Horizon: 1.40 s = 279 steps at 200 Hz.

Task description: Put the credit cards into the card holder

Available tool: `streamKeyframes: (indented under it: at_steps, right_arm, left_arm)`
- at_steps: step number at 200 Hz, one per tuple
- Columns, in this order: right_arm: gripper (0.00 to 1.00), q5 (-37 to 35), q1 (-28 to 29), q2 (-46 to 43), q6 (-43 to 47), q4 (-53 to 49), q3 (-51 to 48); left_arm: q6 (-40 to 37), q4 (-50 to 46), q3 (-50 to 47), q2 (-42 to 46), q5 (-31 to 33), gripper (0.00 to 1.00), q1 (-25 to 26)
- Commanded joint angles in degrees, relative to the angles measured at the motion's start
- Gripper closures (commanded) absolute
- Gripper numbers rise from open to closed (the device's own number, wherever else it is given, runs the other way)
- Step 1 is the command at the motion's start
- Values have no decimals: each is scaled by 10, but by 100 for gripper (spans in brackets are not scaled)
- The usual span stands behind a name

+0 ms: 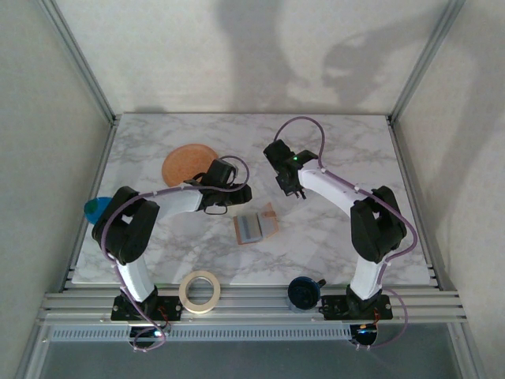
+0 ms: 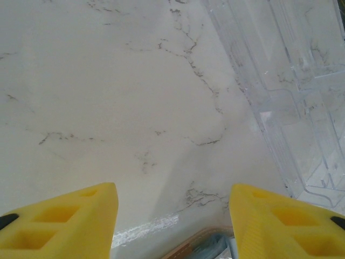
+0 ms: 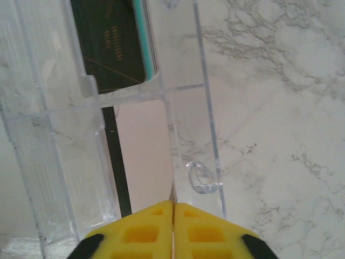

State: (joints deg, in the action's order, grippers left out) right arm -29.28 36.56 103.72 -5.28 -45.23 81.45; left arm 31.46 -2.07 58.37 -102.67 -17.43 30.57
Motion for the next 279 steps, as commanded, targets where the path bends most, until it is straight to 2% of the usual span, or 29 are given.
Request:
streamKeyframes:
  at_steps: [1,73,109,141,161,222,279]
  right_arm:
    - [98,4,4,2,-7,-23,15]
    - [100,104,3,-15,-18,-40,15]
    - [100,120,1,-8,-23,-64,30]
    - [100,195,-22,5,-28,-102,60]
    - [100,196,-35,14,-28,-113,63]
    - [88,210,-41,41,-21,-121,78]
    - [86,206,-40,60,-22,-128,89]
  left_arm:
    - [-4,-1,-4,16,9,44,5]
    - [-3,1,9,11,-31,44,6]
    - [3,4,8,15,-45,44,6]
    - [5,4,15,24,-60,44,5]
    - [0,-9,27,22,-64,44,5]
    - [-3,-11,24,12,-68,44,6]
    - [-4,-9,20,12,-64,44,5]
